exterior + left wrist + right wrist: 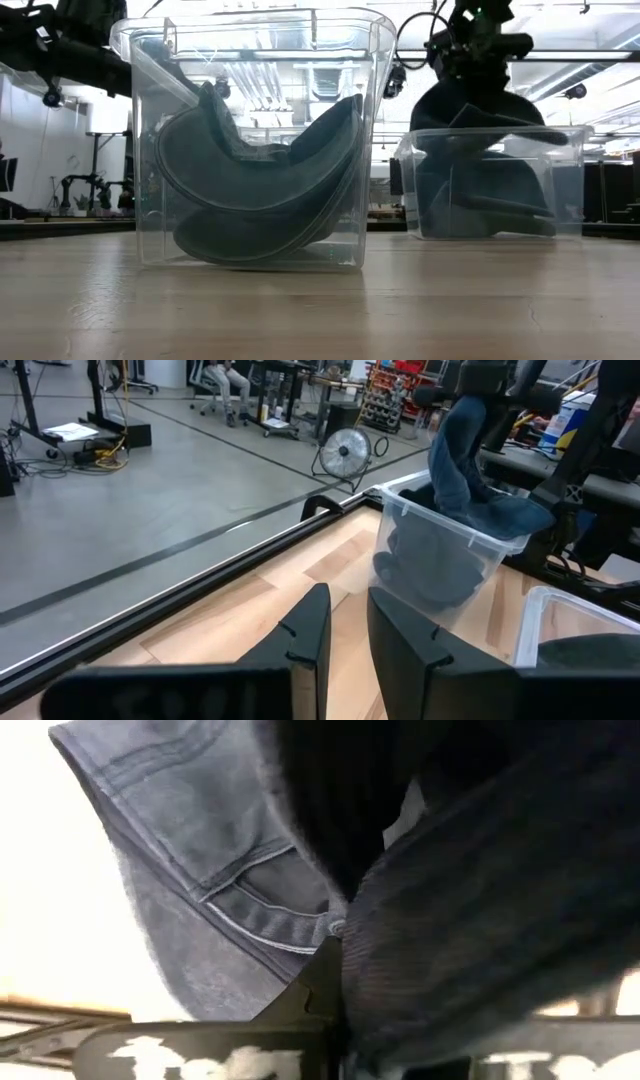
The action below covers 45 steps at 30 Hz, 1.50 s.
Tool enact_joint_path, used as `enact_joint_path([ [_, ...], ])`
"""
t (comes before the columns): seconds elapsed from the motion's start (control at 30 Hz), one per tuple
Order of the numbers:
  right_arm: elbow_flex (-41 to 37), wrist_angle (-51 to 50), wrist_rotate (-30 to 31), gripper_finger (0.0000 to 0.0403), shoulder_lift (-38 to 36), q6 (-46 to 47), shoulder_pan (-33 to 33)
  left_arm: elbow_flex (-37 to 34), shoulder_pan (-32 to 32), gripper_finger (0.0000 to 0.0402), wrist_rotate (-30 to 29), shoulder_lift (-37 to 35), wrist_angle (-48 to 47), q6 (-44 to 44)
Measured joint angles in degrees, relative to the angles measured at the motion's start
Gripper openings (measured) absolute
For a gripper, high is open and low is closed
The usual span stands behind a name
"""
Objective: Pick & Place hat
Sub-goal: Put the blue cap into the top transparent bin
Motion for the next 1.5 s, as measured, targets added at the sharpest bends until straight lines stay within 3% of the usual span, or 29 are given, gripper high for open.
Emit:
enact_joint_path([
  [0.7,-6.8,4.1,0.1,0.0008,0.2,1.4,0.0,0.0,0.0,0.0064,0.0,0.0,0.1,0.0],
  [0.83,-8.0,4.4,2.8,0.0012,0.2,3.4,0.0,0.0,0.0,0.0064,0.0,0.0,0.1,0.0],
  [1.17,-7.8,5.0,3.6,0.0116,0.2,8.3,0.0,0.0,0.0,0.0064,0.0,0.0,0.0,0.0],
  [1.33,-6.0,3.6,7.7,0.0168,-0.1,10.8,0.1,0.0,0.0,0.0064,0.0,0.0,0.0,0.0],
  [1.5,-1.6,-0.2,11.9,0.0191,-1.4,13.3,0.4,0.0,0.0,0.0064,0.0,0.0,0.0,-0.1],
])
